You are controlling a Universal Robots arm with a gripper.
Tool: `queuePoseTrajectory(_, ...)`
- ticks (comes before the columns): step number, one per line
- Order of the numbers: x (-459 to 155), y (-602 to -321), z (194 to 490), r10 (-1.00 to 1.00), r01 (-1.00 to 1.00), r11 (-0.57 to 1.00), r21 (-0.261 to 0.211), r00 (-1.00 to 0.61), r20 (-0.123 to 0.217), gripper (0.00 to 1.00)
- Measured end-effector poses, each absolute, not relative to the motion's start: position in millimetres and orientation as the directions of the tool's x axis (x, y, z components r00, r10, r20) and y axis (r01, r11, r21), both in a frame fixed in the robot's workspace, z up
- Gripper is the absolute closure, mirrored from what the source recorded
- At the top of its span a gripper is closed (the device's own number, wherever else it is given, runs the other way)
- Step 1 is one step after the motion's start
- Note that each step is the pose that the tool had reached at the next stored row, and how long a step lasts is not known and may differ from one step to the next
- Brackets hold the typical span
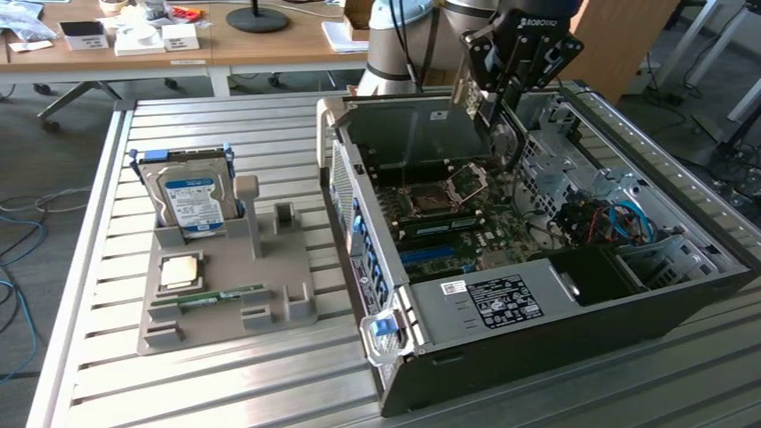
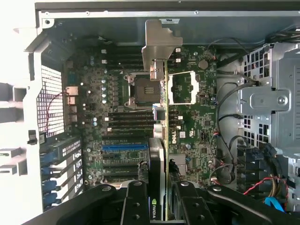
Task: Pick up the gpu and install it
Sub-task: 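Pick up the gpu and move the gpu toward the slot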
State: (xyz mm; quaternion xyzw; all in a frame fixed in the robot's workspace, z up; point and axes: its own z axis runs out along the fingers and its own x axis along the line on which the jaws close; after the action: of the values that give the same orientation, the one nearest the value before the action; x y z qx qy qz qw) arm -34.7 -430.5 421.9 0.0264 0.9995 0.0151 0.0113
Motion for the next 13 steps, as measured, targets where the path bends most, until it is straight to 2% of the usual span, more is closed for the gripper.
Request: queuePoseTrajectory(13, -20.0, -430.2, 421.9, 0.053, 0.053, 0.998, 0.031, -0.998, -0.022, 0.73)
